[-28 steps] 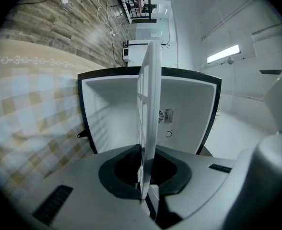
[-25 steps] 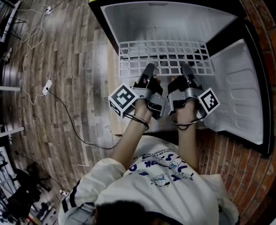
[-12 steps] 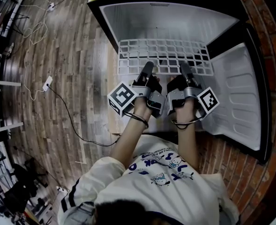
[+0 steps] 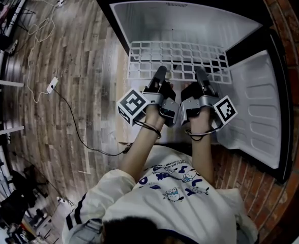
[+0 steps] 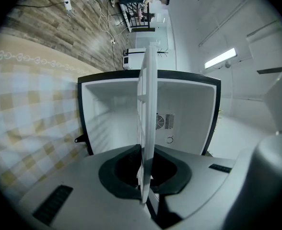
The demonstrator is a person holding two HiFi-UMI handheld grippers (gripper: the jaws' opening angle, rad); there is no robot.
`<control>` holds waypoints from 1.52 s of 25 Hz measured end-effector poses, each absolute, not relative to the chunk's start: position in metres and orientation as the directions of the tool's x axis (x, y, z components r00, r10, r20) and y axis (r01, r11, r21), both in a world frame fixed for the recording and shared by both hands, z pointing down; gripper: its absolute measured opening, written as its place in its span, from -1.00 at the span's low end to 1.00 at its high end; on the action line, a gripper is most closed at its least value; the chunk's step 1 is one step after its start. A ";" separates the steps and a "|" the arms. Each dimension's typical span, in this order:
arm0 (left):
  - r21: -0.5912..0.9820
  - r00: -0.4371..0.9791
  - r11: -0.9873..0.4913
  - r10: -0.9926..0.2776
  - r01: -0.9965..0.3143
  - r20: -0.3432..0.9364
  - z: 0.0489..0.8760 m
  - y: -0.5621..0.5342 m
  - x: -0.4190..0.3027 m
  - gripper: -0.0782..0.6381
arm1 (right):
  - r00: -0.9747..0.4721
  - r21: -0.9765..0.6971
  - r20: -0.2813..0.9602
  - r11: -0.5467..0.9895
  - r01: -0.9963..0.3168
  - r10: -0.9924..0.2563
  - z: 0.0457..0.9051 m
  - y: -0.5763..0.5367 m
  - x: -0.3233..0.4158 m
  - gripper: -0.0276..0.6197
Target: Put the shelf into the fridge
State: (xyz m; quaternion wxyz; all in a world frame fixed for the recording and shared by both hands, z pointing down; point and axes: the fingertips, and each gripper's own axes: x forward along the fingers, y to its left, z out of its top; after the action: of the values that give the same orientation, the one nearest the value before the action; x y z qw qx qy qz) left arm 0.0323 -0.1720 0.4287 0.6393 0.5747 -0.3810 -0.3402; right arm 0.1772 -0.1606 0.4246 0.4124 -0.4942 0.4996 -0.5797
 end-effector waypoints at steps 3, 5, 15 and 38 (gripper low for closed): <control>0.995 0.470 0.104 -0.878 -0.004 0.093 0.428 -0.171 0.031 -0.67 | -0.178 -0.988 0.157 -0.156 -0.018 -0.971 0.423 -0.160 0.176 -0.79; 0.995 0.466 0.100 -0.880 -0.003 0.090 0.427 -0.171 0.031 -0.67 | -0.182 -0.988 0.155 -0.154 -0.021 -0.971 0.422 -0.160 0.175 -0.79; 0.992 0.450 0.128 -0.885 -0.004 0.116 0.425 -0.169 0.026 -0.68 | -0.192 -0.984 0.180 -0.179 -0.018 -0.965 0.418 -0.159 0.171 -0.79; 0.991 0.453 0.133 -0.883 -0.014 0.125 0.433 -0.170 0.028 -0.68 | -0.188 -0.981 0.191 -0.192 -0.012 -0.963 0.427 -0.158 0.173 -0.79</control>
State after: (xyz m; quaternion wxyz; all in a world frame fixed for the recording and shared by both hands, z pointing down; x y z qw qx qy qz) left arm 0.0280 -0.1697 0.4332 0.6391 0.5638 -0.3977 -0.3399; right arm 0.1728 -0.1580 0.4275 0.4013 -0.4948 0.4931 -0.5925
